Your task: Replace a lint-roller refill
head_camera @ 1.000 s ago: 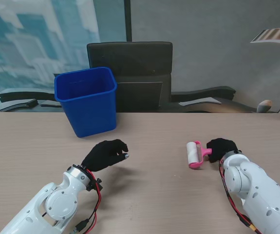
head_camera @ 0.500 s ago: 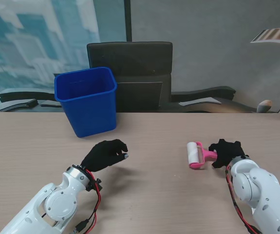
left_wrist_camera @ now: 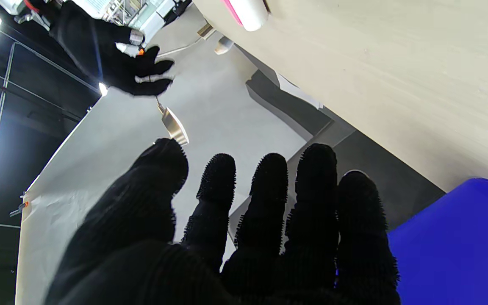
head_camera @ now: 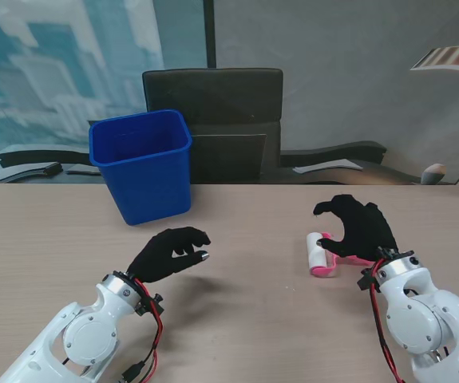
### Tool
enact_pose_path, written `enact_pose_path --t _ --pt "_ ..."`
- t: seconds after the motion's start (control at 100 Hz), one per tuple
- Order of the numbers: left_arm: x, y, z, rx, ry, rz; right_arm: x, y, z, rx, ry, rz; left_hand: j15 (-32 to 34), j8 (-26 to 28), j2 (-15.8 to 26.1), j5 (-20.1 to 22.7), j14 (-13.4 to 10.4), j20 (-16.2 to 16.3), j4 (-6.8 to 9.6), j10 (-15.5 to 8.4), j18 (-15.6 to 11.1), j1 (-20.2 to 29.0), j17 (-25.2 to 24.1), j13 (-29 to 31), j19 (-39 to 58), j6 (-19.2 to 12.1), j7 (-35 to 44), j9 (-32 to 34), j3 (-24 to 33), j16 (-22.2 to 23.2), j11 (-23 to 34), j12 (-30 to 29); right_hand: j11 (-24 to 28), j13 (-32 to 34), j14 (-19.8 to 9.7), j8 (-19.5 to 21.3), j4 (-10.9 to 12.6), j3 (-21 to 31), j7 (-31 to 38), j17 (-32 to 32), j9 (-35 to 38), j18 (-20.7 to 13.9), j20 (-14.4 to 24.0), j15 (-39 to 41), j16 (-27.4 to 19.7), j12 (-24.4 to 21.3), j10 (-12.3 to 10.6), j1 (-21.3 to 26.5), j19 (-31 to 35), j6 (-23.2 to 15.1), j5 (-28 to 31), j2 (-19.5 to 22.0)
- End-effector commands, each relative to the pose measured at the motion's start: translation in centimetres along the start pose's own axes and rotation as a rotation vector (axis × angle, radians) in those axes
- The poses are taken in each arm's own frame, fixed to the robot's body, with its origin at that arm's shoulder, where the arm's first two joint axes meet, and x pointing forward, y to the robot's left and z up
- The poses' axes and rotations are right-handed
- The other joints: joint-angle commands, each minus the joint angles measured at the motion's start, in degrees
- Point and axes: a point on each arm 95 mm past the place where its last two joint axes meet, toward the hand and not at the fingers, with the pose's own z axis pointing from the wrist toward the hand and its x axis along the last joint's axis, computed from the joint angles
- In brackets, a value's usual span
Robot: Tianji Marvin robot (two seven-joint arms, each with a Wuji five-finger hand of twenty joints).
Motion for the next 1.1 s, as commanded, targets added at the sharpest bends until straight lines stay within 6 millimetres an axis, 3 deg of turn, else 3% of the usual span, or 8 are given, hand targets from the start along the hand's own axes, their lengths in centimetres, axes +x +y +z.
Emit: enact_pose_path --t 0.0,0.16,0.34,0.66,1.09 --pt "0.1 0.1 -0.1 -0.01 0.003 -0.006 2.3 0.2 0.2 0.002 0.047 0.047 -5.2 -2.2 2.6 -2.3 -1.3 -0.8 0.05 0.4 -1.2 -2.0 -2.8 -3.9 -3.7 1.4 -6.5 -4.3 0.8 -3.0 -3.9 -4.0 -0.4 1.8 -2.1 -0.3 2.5 -0.8 0.2 0.3 -0.5 -5.4 0.6 1.1 0.5 -0.3 0.3 -0.9 1.0 -0.4 0.3 2.2" --pt "0.2 0.3 -0.2 -0.021 0.009 -0.026 5.4 -0.1 0.7 -0.021 0.124 0.2 -15.6 -6.2 0.7 -9.9 -2.6 -3.1 -0.05 1.2 -0.6 -3.9 -9.2 -13.7 -15.7 1.4 -17.6 -14.9 0.7 -8.1 -10.6 -8.7 -0.5 3.6 -2.3 -0.4 2.7 -1.6 0.3 1.3 2.4 -5.8 0.4 0.4 0.1 -0.3 -0.2 -0.7 1.1 -0.3 0.9 3.0" --pt "0.1 0.4 -0.4 -0.007 0.005 -0.007 7.6 -2.2 1.8 0.025 0.169 0.296 -20.1 -7.3 -0.3 -12.9 -2.3 -3.3 -0.38 2.8 -1.2 -5.6 -11.5 -18.4 -21.4 2.2 -22.1 -20.6 1.1 -10.8 -13.0 -10.5 -0.9 4.8 -2.6 -0.5 2.7 -2.1 0.2 2.1 3.7 -5.9 0.1 -0.1 -0.1 -0.4 -0.5 -0.8 1.1 -0.4 0.8 4.2" --pt "0.0 0.3 -0.9 0.039 -0.016 -0.002 8.0 -5.6 2.6 0.106 0.118 0.37 -17.4 -6.3 -0.5 -11.0 -2.5 -1.7 -0.54 1.8 -1.6 -5.6 -10.4 -16.1 -20.6 2.9 -21.3 -18.6 2.0 -10.1 -10.2 -9.7 -0.4 5.2 -2.6 -0.4 3.0 -1.3 0.5 2.1 4.0 -6.1 0.0 0.3 0.3 0.1 -0.3 0.6 1.5 0.0 1.0 3.5" --pt "-0.3 0.6 -0.7 0.007 -0.035 0.002 8.0 -6.1 2.9 0.111 0.125 0.382 -16.1 -5.6 -0.8 -10.3 -2.1 -1.2 -0.57 2.1 -1.6 -5.4 -10.4 -15.5 -19.6 2.8 -20.3 -18.0 2.4 -9.2 -9.8 -9.2 -0.1 5.2 -2.6 -0.3 2.9 -0.8 0.7 2.0 4.1 -6.0 -0.2 0.5 0.4 0.4 -0.4 0.5 1.7 0.0 0.9 3.8"
